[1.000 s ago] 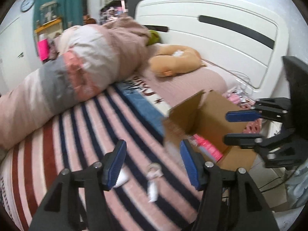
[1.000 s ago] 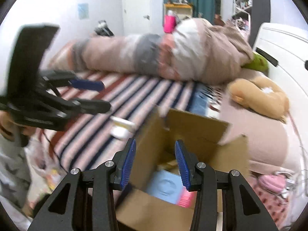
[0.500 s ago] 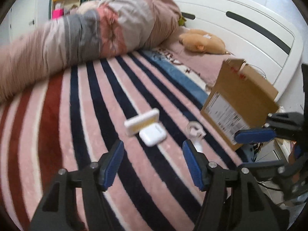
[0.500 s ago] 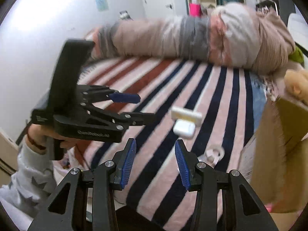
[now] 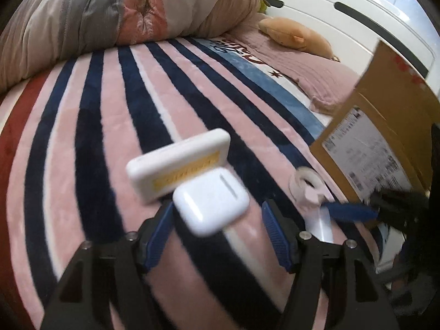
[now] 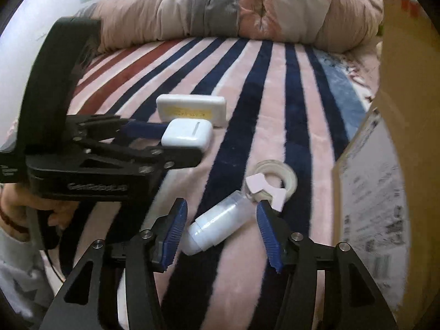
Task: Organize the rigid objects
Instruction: 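Grasp the white earbud case with the left gripper while the right grasps the small white bottle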
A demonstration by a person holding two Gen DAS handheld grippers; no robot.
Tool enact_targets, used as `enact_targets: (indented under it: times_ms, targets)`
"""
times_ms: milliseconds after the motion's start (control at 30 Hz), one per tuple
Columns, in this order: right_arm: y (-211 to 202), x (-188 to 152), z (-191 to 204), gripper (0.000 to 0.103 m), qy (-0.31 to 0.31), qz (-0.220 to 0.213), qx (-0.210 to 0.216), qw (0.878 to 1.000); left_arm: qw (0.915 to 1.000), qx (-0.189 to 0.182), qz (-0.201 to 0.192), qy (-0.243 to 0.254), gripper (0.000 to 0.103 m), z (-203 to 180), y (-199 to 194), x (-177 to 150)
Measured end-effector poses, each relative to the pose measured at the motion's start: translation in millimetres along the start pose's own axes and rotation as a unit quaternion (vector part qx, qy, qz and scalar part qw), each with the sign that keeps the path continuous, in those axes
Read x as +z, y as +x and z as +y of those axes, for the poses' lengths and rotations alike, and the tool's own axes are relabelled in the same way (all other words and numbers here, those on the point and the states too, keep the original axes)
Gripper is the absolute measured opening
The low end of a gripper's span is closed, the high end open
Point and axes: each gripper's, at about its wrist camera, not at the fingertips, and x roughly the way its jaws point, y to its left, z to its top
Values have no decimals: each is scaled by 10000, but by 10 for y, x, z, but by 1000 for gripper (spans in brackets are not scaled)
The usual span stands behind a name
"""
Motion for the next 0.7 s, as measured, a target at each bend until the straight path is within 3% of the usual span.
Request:
enact_targets:
  times_ms: [133, 233, 433, 700]
  targets:
    - [80, 3, -78, 49, 112, -1, 175, 9998, 9996, 273, -30, -4, 62, -71, 94, 46]
    - [54, -39, -68, 47, 39, -90, 165, 9998, 9988, 498, -36, 11, 53, -49, 91, 40]
    - [-45, -121, -9, 47, -131, -186, 253, 9994, 9987, 515, -53, 33, 53, -49, 28, -3]
    - [-218, -8, 139, 47, -437, -398, 509, 9970, 9979, 617, -202, 22, 53, -38, -461, -34]
